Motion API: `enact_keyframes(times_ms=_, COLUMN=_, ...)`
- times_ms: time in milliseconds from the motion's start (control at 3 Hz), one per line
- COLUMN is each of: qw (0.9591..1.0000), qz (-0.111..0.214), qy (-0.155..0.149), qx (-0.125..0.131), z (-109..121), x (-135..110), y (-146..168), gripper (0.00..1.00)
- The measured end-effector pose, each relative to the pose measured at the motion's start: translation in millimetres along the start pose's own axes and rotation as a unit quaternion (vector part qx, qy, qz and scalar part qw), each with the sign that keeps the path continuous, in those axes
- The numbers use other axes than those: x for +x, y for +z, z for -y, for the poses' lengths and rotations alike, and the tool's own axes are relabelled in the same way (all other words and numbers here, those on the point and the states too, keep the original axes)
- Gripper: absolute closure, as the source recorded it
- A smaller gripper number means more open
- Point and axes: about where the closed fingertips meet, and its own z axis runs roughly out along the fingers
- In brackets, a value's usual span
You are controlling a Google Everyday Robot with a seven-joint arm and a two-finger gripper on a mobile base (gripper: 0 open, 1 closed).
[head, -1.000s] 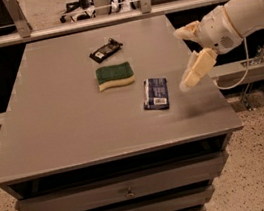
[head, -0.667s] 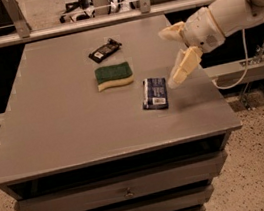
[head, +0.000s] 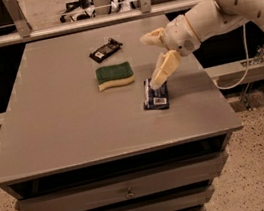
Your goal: Pick sponge
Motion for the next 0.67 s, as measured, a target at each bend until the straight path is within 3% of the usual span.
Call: enact_keyframes(times_ms=667, qw=0.9986, qz=0.049, qy=0.019, qx=-0.006, z=29, x=9, y=50, gripper=0.0)
